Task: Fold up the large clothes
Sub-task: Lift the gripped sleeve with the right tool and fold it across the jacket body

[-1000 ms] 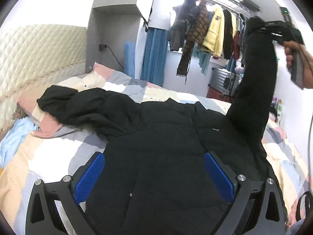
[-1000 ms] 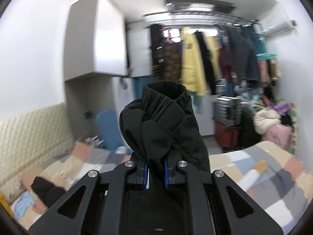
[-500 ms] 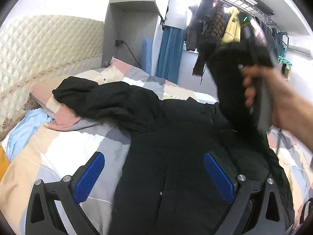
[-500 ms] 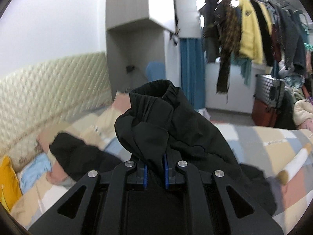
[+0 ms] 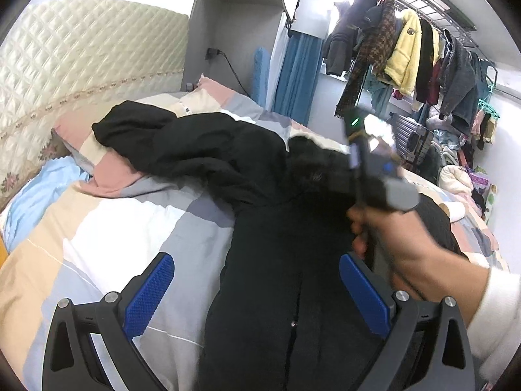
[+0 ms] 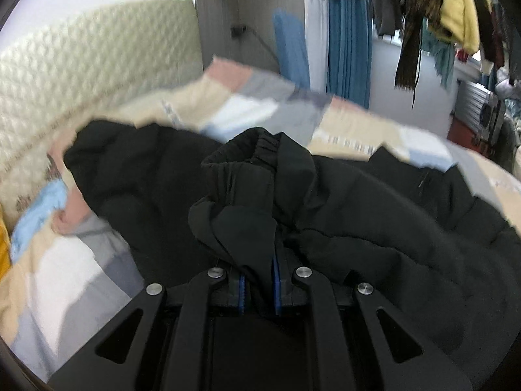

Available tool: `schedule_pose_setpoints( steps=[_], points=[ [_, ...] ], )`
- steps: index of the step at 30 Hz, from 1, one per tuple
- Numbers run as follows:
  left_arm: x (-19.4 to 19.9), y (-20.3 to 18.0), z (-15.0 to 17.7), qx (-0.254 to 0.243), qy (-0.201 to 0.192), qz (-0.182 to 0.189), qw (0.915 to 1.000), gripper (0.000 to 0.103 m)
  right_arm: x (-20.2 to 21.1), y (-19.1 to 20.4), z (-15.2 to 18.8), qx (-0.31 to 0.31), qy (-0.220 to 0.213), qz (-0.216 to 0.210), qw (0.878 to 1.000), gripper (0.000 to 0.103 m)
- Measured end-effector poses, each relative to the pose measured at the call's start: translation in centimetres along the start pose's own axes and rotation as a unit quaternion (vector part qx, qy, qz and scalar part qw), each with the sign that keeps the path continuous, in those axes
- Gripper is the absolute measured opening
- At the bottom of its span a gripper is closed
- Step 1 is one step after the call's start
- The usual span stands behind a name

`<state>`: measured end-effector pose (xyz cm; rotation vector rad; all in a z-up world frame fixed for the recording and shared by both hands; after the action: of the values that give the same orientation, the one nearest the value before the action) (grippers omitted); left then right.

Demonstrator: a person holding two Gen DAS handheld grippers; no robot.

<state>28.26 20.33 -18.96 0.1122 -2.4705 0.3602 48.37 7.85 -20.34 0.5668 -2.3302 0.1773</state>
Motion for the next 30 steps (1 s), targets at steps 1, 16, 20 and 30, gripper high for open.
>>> schedule_pose_setpoints(
  steps=[1, 16, 20, 30],
  points=[
    [-0.2, 0.1, 0.0, 0.002, 0.002, 0.001, 1.0, 0.102, -0.9, 0.1, 0.6, 0.002, 0.01, 0.003, 1.0, 0.013],
    [-1.8, 0.5, 0.4, 0.01, 0.012, 0.004, 0.9999, 0.102, -2.4, 1.9, 2.6, 0.023, 0.062, 0.034, 0.997, 0.017],
    [-1.0, 0.3, 0.3, 0.005, -0.001, 0.006, 1.0, 0.102, -0.2, 2.2, 2.3, 0.016, 0.067, 0.02, 0.997, 0.02],
    [0.8, 0.0, 0.3, 0.008, -0.016, 0.014, 0.9997, 0.102, 8.5, 2.4, 1.2, 0.04, 0.02, 0.005, 0.999, 0.072]
  ],
)
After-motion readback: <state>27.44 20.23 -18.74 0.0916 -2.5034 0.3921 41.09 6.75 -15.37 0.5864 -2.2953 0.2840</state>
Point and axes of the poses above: each gripper's, at about its wrist camera, not at the fingertips, and x roughly against the way its jaws point, y to its left, z to its underside, the point moved 3 cm from there along -x, roughly the way its jaws point, and after that the axes turned 1 degree about x, right-handed, at the moved point
